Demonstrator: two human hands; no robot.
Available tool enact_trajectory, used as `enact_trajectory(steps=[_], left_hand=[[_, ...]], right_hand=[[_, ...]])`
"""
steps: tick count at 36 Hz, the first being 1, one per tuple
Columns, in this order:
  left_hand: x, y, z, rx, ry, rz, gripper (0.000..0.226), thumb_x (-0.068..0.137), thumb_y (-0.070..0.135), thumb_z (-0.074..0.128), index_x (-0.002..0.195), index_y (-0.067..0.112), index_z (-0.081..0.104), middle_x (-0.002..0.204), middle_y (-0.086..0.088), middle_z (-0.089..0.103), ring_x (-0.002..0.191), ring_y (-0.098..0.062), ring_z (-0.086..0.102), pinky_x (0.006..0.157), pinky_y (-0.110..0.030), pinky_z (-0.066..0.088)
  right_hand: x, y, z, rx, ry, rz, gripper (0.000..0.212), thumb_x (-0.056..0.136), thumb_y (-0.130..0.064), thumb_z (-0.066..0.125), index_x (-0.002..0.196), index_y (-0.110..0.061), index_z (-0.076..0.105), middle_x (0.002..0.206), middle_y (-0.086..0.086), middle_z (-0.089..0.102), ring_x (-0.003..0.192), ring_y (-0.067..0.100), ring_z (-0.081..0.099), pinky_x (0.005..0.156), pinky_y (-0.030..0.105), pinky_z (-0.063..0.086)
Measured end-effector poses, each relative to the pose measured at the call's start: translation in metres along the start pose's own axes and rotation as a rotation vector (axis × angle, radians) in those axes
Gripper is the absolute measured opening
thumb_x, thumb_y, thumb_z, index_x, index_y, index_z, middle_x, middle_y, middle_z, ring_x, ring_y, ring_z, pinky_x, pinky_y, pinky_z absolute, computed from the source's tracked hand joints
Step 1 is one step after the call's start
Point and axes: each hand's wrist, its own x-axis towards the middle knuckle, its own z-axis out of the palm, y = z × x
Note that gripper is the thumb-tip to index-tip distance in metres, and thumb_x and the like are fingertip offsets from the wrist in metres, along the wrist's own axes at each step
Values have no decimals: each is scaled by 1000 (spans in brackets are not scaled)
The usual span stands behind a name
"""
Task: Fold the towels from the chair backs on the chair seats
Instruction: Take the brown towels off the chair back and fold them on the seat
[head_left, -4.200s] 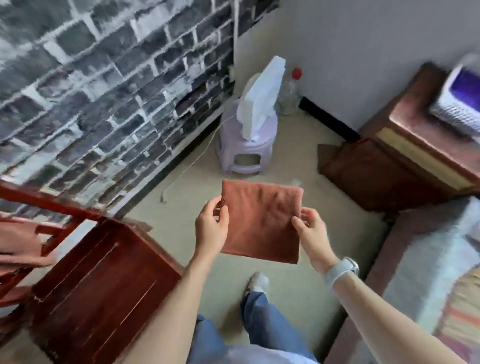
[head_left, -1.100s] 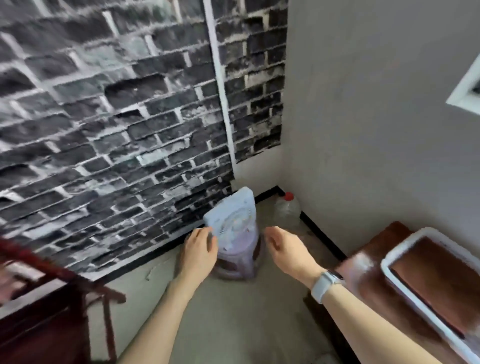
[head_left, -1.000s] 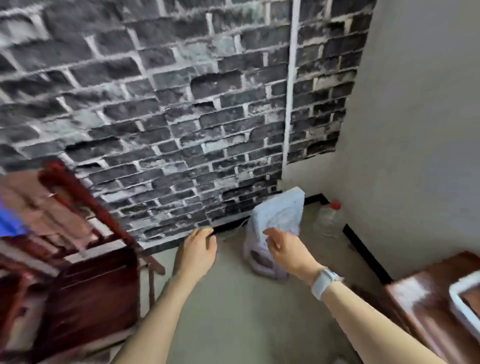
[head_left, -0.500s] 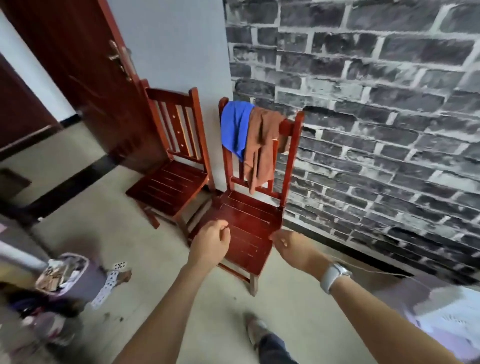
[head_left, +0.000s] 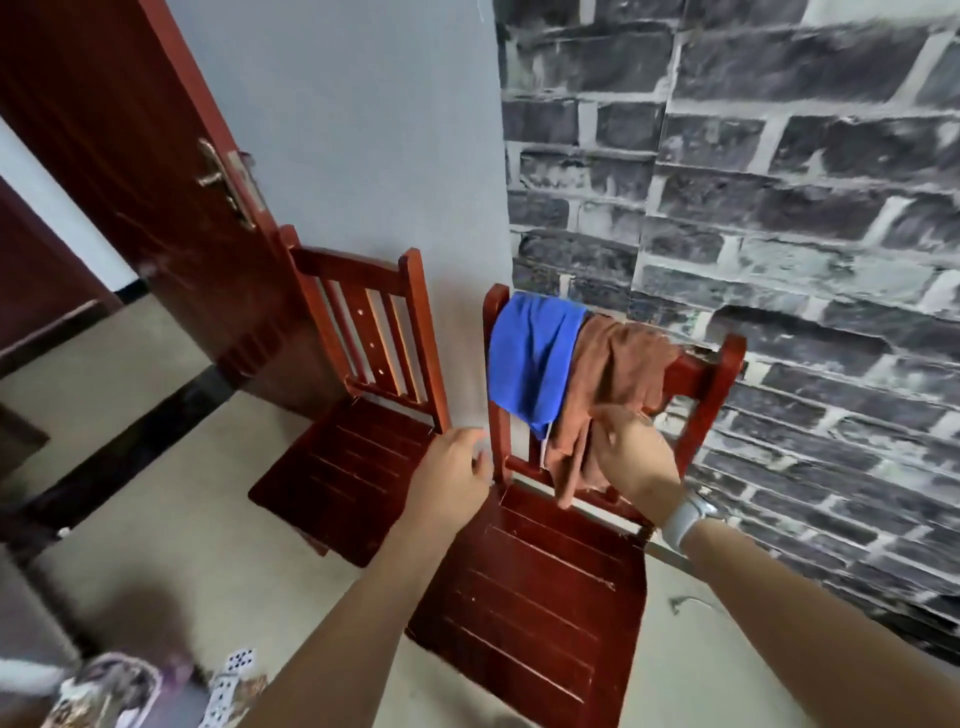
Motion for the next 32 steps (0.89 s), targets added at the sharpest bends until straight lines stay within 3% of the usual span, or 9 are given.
enact_trajectory(steps=[5, 9, 12, 18, 22, 25, 29, 32], left_hand=[[81, 2, 1, 24, -31, 115, 30, 92, 17, 46, 120, 10, 55, 119, -9, 56, 114, -25, 48, 94, -34, 40], [127, 11, 13, 109, -101, 228, 34, 93, 18, 43, 126, 11, 50, 126, -6, 53, 117, -24, 46, 97, -37, 37], [157, 21, 25, 136, -129, 320, 36, 93, 18, 42, 127, 11, 50, 127, -5, 51, 116, -24, 47, 94, -38, 39], [187, 42, 47, 250, -29, 542, 44, 82, 19, 62, 125, 11, 55, 132, -7, 53, 124, -23, 48, 90, -40, 44], [201, 41, 66, 378, -172, 525, 51, 94, 34, 39, 141, 17, 31, 151, 1, 27, 139, -17, 18, 103, -40, 24], [207, 42, 68, 446, -161, 531, 46, 94, 37, 34, 137, 20, 36, 148, 3, 30, 136, -18, 22, 102, -41, 23], [213, 58, 59, 308, -103, 529, 35, 94, 34, 37, 121, 21, 55, 129, 4, 52, 121, -19, 42, 94, -39, 28], [218, 84, 41, -16, -68, 580, 28, 92, 28, 46, 112, 16, 62, 114, -2, 63, 109, -26, 53, 89, -38, 40]], right_hand=[[93, 8, -10, -278, 168, 45, 34, 87, -18, 50, 119, -9, 57, 117, 18, 53, 113, 36, 44, 94, 43, 35], [130, 18, -15, -441, 89, 141, 45, 86, -34, 54, 127, -18, 48, 126, 10, 46, 120, 32, 36, 96, 47, 33], [143, 23, -14, -504, 31, 162, 42, 86, -38, 52, 125, -22, 49, 127, 6, 46, 121, 30, 35, 96, 49, 36], [140, 28, -18, -347, 177, 158, 26, 92, -24, 45, 112, -17, 60, 118, 1, 56, 117, 25, 43, 88, 42, 43], [122, 32, -44, -176, 366, 310, 26, 88, -9, 45, 109, -9, 60, 111, 9, 58, 106, 31, 46, 84, 38, 40], [108, 30, -75, -138, 482, 337, 23, 86, -2, 47, 105, -4, 60, 103, 14, 56, 100, 34, 46, 81, 34, 35], [96, 11, -112, -124, 605, 296, 19, 85, -2, 52, 101, -6, 62, 99, 12, 57, 98, 32, 48, 82, 34, 37], [90, -8, -136, -126, 702, 263, 17, 84, -3, 54, 98, -6, 64, 98, 11, 59, 97, 28, 52, 84, 30, 38]])
